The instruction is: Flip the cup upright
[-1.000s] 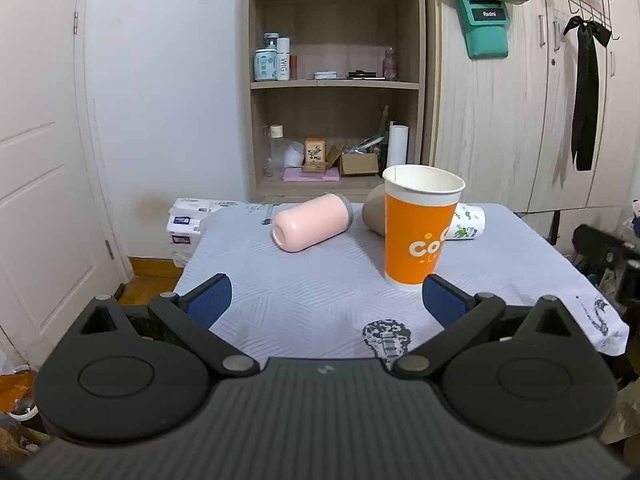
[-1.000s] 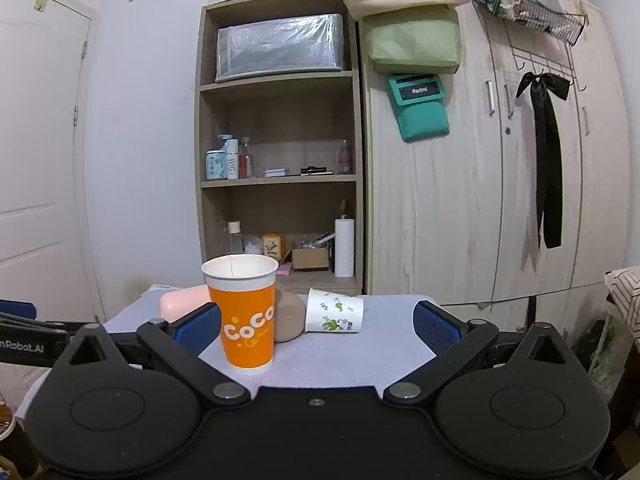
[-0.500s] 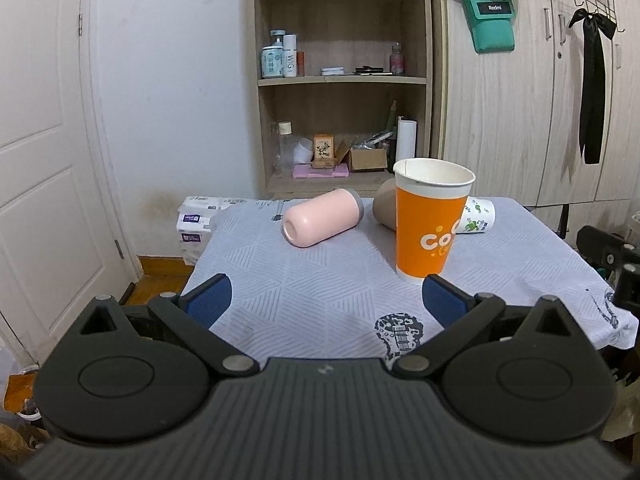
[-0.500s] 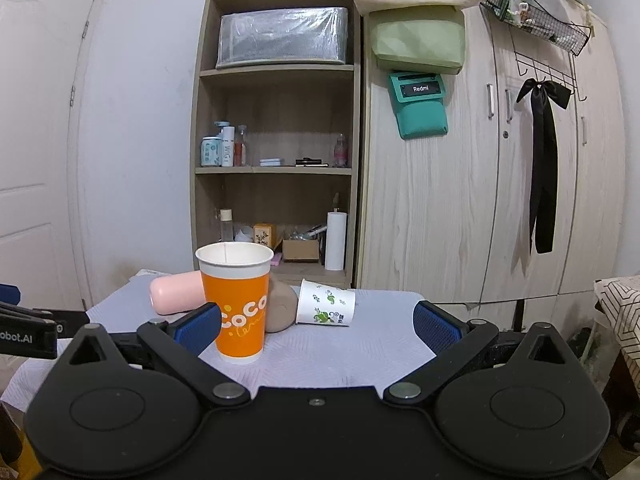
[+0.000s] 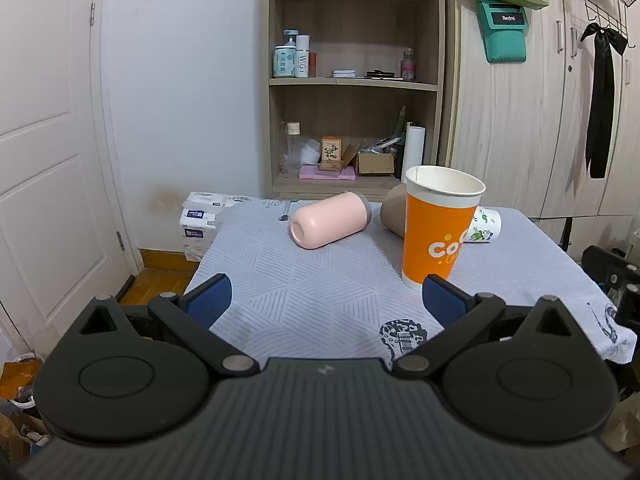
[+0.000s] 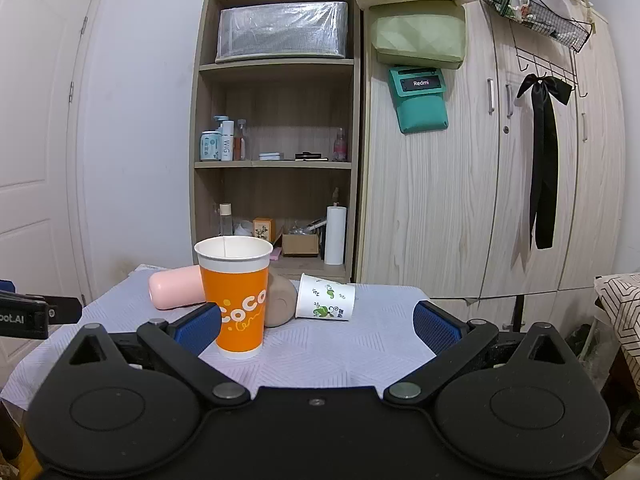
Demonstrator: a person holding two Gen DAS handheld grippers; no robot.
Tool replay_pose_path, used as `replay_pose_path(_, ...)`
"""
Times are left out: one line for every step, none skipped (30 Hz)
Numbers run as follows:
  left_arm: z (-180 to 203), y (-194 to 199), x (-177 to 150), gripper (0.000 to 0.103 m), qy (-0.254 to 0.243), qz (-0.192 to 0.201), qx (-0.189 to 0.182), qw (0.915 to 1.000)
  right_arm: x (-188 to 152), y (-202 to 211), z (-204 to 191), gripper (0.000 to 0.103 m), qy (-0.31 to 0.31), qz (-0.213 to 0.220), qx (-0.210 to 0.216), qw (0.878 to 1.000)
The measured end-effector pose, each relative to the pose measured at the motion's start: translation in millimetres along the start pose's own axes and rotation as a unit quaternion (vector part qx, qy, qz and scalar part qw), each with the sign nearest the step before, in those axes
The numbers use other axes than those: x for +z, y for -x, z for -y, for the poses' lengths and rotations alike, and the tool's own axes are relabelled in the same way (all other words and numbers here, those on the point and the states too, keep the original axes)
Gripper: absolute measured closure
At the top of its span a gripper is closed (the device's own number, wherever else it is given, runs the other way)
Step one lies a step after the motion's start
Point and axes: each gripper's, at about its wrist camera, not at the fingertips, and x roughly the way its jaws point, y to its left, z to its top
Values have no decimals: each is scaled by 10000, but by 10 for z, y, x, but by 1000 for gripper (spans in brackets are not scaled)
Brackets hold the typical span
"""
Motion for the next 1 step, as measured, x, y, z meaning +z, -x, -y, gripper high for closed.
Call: replay_pose_path(1,2,1,0,0,-8,-4,10000,0,-1,-1,0,-1,-1,-1,10000)
